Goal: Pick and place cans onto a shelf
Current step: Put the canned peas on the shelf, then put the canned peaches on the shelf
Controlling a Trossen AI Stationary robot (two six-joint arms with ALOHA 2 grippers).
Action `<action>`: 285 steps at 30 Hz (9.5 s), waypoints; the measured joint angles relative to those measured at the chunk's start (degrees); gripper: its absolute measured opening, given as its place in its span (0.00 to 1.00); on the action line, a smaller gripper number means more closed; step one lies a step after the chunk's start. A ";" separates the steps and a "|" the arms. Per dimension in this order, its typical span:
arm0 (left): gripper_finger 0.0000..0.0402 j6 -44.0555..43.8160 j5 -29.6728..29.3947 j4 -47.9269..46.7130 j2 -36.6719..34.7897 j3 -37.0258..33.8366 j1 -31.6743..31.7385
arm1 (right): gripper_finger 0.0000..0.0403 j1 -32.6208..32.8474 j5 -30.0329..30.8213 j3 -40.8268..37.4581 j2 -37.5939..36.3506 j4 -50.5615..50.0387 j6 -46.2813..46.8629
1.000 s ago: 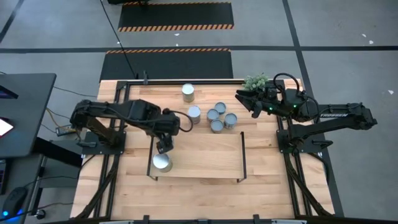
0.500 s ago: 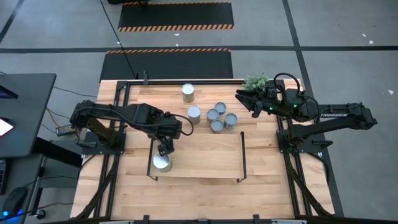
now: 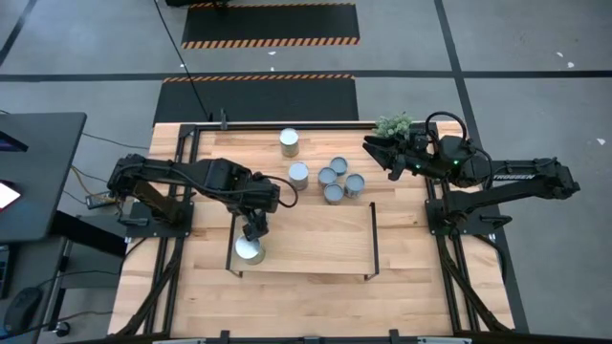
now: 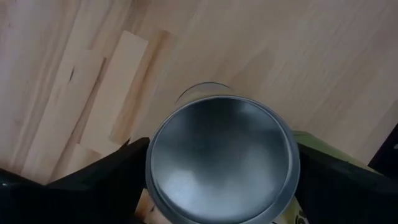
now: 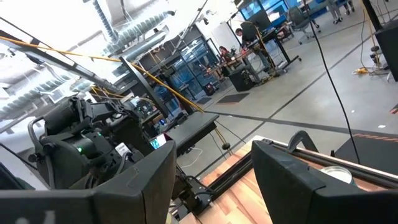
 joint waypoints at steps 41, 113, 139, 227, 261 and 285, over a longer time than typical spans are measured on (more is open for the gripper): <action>0.87 19.88 7.30 5.91 4.74 10.01 7.74 | 0.54 -0.04 0.00 0.00 0.73 0.33 0.86; 0.88 53.48 13.44 27.13 27.52 9.81 32.57 | 0.54 -3.21 -1.49 0.00 5.57 -5.38 2.07; 0.88 54.54 13.11 23.47 29.51 9.81 31.29 | 0.54 -3.19 -1.53 0.00 5.55 -5.03 2.05; 0.78 15.30 10.60 -4.88 20.00 36.19 -1.20 | 0.54 -3.17 -4.07 -0.02 2.47 -4.40 0.42; 0.86 23.51 12.69 -4.89 26.82 34.18 -4.65 | 0.54 -2.40 -4.11 -0.02 2.49 -3.52 0.35; 0.88 25.17 11.90 -4.87 26.16 34.23 -3.99 | 0.54 -1.07 -8.11 -0.02 2.49 -3.72 0.22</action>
